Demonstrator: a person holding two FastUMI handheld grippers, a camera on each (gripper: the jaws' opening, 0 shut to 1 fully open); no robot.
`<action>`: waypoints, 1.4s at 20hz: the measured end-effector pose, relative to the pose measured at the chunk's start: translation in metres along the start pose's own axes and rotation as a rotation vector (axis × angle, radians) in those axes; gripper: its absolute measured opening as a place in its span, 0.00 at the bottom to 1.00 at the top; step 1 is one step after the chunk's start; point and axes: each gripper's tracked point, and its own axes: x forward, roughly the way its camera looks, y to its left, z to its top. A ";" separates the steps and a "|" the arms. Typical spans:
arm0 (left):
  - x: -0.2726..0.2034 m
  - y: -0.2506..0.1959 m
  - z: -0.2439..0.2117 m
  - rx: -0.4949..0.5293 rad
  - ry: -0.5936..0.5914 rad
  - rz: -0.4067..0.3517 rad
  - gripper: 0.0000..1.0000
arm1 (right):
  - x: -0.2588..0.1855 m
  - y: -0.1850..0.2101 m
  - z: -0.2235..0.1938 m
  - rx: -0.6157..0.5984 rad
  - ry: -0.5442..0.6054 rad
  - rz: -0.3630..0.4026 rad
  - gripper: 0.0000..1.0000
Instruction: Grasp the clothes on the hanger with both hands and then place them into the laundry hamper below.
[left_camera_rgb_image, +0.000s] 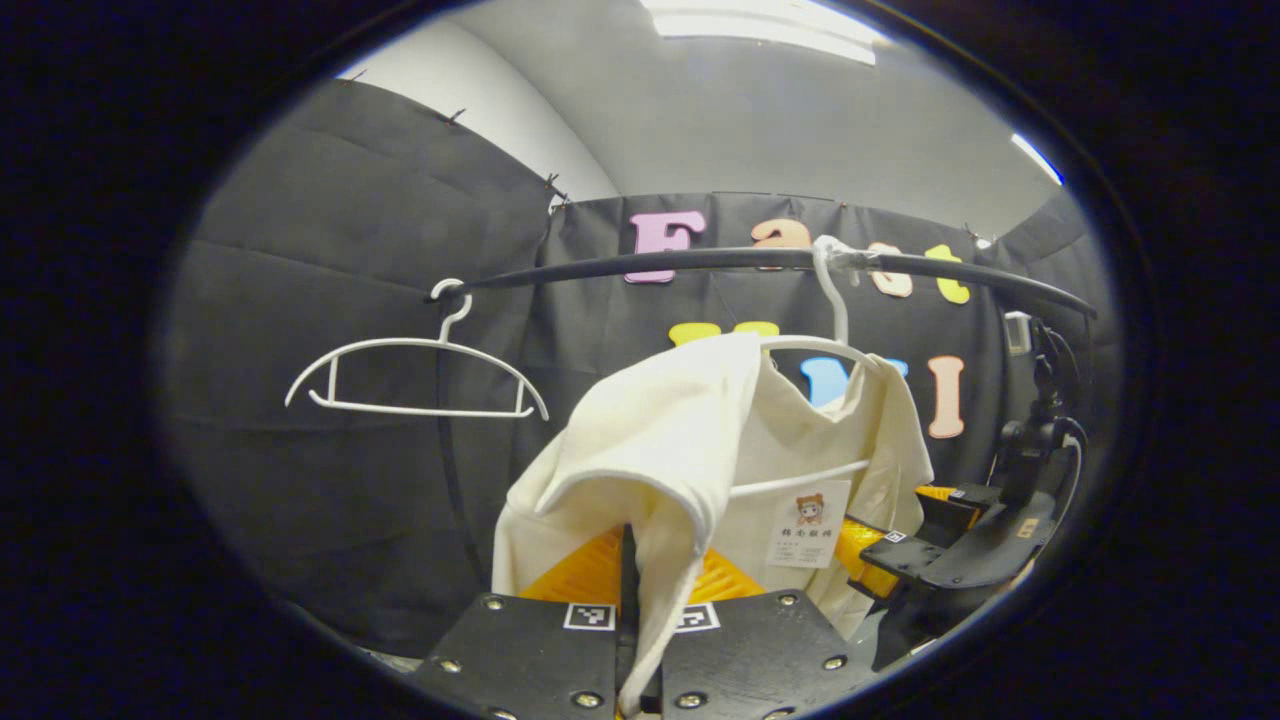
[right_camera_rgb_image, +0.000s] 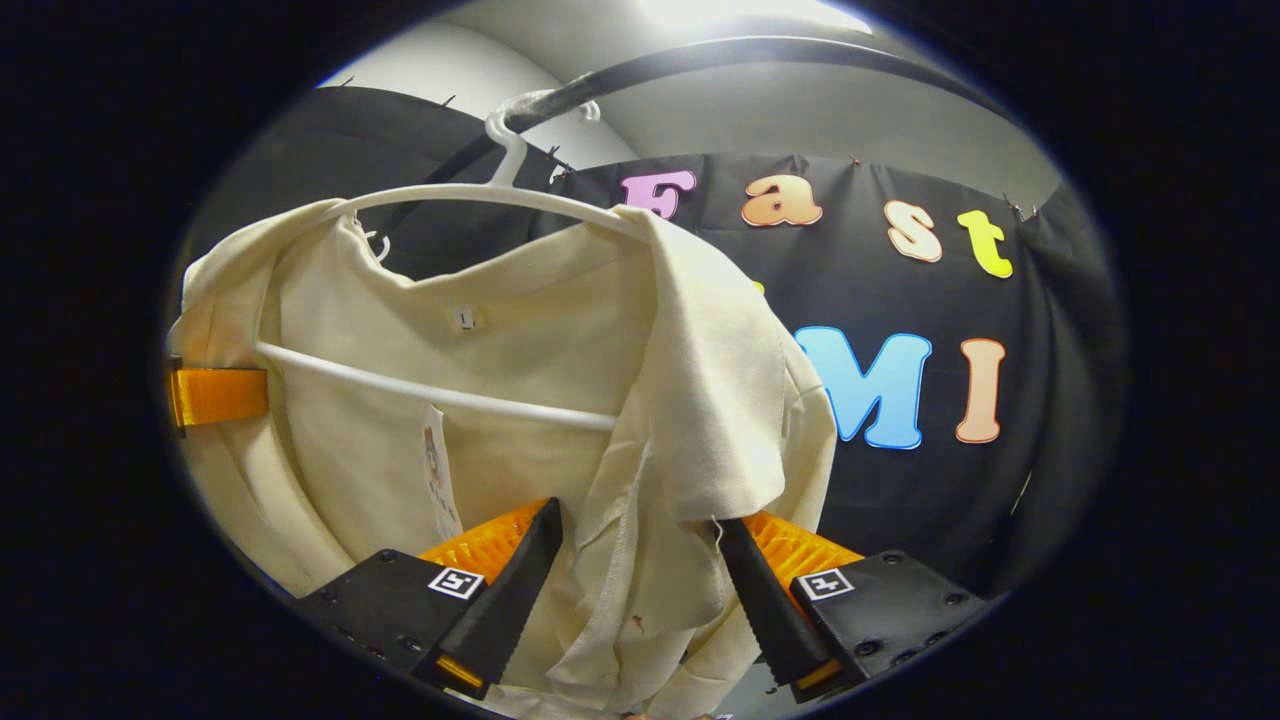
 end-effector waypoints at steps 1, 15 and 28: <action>-0.001 0.000 0.000 0.002 0.002 0.001 0.02 | 0.003 0.001 -0.004 -0.001 0.009 0.005 0.97; -0.002 -0.001 -0.002 0.034 0.009 0.025 0.03 | 0.021 -0.006 0.000 0.097 0.006 0.079 0.03; -0.016 -0.003 0.015 -0.039 0.027 -0.042 0.02 | 0.002 -0.049 0.045 -0.032 -0.145 -0.075 0.03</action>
